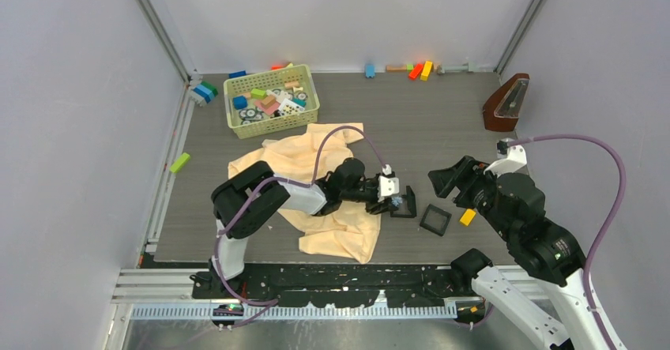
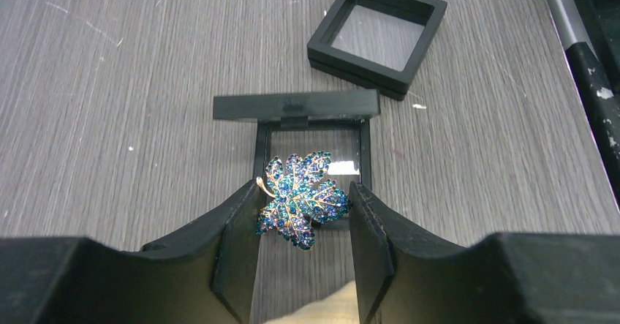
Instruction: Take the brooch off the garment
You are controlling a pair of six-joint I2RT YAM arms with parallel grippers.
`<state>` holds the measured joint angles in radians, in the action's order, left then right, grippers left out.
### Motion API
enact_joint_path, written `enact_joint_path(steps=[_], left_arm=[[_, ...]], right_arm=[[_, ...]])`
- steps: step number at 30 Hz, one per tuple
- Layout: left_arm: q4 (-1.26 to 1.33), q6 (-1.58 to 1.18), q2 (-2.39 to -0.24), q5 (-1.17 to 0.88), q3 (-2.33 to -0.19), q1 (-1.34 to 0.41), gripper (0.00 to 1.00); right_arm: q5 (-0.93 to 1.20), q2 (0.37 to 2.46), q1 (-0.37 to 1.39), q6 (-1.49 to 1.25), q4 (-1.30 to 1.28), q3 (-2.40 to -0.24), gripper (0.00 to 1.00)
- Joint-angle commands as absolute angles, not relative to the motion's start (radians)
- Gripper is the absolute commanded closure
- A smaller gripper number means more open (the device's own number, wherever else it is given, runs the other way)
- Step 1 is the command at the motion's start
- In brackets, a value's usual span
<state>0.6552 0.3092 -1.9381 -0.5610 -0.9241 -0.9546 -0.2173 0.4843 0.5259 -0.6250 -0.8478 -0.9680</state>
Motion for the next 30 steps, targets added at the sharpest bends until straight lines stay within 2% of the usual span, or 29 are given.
enact_joint_path(steps=[1,22,30], left_arm=[[0.663,0.288,-1.968,-0.562,-0.991,-0.973,0.67],[0.531,0.265,-2.050,-0.536,-1.105,-0.998,0.63],[0.506,0.241,-2.065,-0.552,-1.130,-0.999,0.46]], right_arm=[[-0.246,0.478,0.522,-0.604,-0.858,-0.996,0.24],[-0.218,0.470,0.522,-0.612,-0.858,-0.994,0.24],[-0.216,0.472,0.522,-0.617,-0.851,-0.980,0.25]])
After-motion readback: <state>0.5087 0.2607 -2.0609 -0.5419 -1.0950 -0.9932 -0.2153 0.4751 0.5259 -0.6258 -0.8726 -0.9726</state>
